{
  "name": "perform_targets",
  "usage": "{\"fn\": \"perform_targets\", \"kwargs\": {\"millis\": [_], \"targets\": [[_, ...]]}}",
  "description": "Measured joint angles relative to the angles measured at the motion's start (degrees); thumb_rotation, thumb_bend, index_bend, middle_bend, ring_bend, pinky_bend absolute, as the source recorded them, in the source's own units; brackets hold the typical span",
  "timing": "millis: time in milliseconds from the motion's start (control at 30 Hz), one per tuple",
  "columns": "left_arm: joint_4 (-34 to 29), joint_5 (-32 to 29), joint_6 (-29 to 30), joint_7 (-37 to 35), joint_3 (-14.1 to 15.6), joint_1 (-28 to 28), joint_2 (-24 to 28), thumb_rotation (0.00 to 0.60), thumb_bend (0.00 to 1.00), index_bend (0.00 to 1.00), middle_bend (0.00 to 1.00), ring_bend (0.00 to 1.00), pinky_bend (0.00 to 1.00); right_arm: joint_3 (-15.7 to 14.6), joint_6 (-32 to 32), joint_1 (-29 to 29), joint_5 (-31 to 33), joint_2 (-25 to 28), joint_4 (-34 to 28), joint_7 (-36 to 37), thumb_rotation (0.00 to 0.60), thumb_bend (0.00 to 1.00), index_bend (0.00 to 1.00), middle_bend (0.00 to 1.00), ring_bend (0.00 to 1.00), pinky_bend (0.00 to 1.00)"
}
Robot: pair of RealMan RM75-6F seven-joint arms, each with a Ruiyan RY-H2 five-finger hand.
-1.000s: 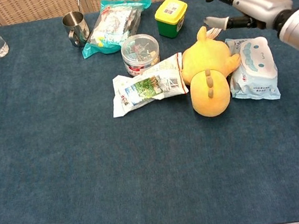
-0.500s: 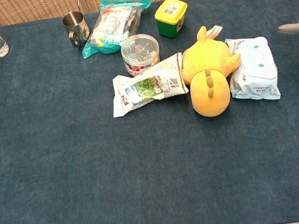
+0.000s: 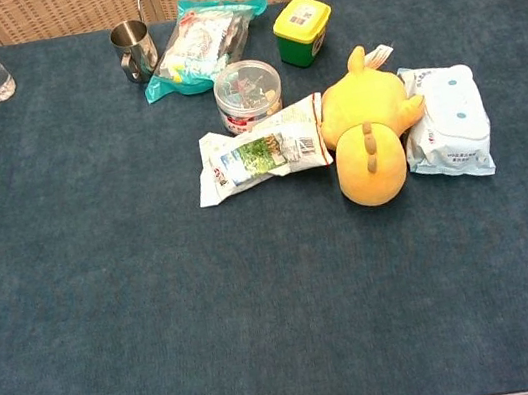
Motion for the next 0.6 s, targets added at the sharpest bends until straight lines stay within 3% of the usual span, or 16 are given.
{"fn": "perform_targets", "kwargs": {"millis": [133, 200, 333, 400, 600], "targets": [[0.0, -0.04, -0.1, 0.1, -0.01, -0.11, -0.05, 0.6, 0.12, 0.13, 0.08, 0.09, 0.04, -0.1, 1.25, -1.42, -1.06, -0.37, 0.79, 1.15, 0.408, 0.0, 0.07, 0.11, 0.0, 0.0], [-0.01, -0.06, -0.11, 0.11, 0.01, -0.12, -0.05, 0.6, 0.12, 0.13, 0.08, 0.09, 0.04, -0.09, 1.47, -1.67, -1.55, -0.61, 1.16, 1.73, 0.378, 0.0, 0.07, 0.11, 0.0, 0.0], [-0.03, -0.13, -0.12, 0.13, 0.03, -0.13, -0.02, 0.6, 0.12, 0.13, 0.08, 0.09, 0.04, 0.01, 1.86, -2.17, -2.78, -1.21, 2.27, 3.03, 0.19, 0.0, 0.07, 0.11, 0.0, 0.0], [-0.01, -0.23, -0.2, 0.18, 0.06, -0.13, -0.01, 0.6, 0.12, 0.13, 0.08, 0.09, 0.04, 0.01, 1.67, -2.26, -3.16, -1.32, 2.5, 2.93, 0.135, 0.0, 0.07, 0.11, 0.0, 0.0], [0.13, -0.51, -0.35, 0.26, 0.09, -0.12, -0.01, 0.6, 0.12, 0.13, 0.08, 0.09, 0.04, 0.06, 1.28, -2.54, -4.08, -1.65, 2.42, 2.63, 0.109, 0.0, 0.07, 0.11, 0.0, 0.0]]}}
